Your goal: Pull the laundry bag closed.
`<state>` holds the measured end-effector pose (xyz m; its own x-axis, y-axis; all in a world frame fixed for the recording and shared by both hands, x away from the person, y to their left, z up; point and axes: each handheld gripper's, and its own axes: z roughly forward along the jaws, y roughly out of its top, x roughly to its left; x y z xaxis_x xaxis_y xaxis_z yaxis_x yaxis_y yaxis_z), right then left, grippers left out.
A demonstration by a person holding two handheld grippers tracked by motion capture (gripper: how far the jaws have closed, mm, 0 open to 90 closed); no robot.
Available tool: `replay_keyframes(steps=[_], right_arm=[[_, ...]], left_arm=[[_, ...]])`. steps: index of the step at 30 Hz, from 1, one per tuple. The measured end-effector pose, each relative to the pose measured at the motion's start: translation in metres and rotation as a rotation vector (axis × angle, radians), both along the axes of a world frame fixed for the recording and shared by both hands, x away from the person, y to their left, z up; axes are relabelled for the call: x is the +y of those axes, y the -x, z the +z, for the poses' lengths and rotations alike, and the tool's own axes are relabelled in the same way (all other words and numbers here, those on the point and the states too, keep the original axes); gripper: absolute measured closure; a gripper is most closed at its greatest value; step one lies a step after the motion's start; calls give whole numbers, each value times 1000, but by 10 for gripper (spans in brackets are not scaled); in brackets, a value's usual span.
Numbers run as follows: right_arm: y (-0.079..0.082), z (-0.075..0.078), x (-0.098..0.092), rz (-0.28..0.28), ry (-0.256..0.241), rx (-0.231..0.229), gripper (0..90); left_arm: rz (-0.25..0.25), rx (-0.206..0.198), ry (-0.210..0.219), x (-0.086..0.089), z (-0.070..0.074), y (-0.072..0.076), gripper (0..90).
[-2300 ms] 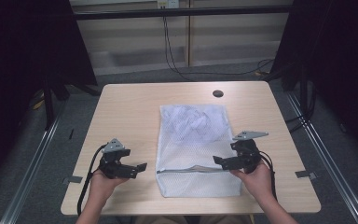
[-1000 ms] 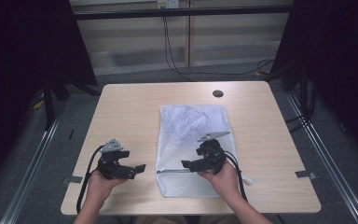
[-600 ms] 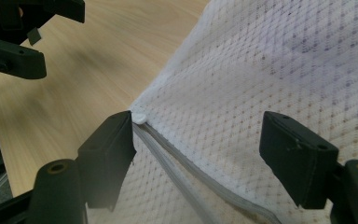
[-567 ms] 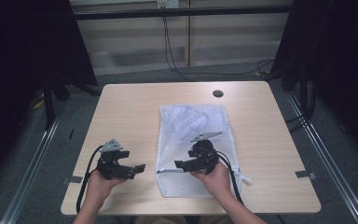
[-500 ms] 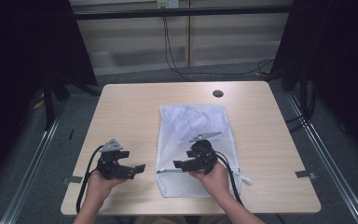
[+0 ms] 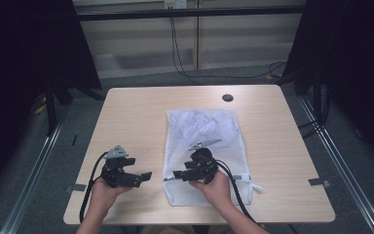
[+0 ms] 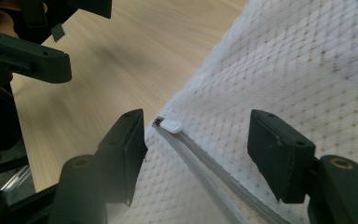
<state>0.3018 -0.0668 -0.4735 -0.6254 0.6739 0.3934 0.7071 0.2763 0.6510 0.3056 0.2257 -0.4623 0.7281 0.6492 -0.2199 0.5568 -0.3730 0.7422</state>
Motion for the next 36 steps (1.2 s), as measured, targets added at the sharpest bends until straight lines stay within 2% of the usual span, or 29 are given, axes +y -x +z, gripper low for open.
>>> replay_keyframes(steps=[8,11,14,18,30,34,36], right_arm=[[-3,-3,5,1,-17,24,406],[-3,-5,8,2,-26,43,449],[-3,-6,11,1,-14,46,471],[-3,-8,15,17,-22,53,517],[-3,-13,26,40,-27,77,581],[-3,-15,30,27,-4,94,588],[-4,-16,31,25,-14,93,599]], left_arm=[[2,3,-3,1,0,0,74],[2,4,-4,1,0,0,75],[3,6,-6,1,0,0,76],[3,10,-5,0,0,0,77],[1,11,-2,0,-1,0,77],[0,11,-2,0,-1,-1,77],[-1,9,-13,0,-1,-1,77]])
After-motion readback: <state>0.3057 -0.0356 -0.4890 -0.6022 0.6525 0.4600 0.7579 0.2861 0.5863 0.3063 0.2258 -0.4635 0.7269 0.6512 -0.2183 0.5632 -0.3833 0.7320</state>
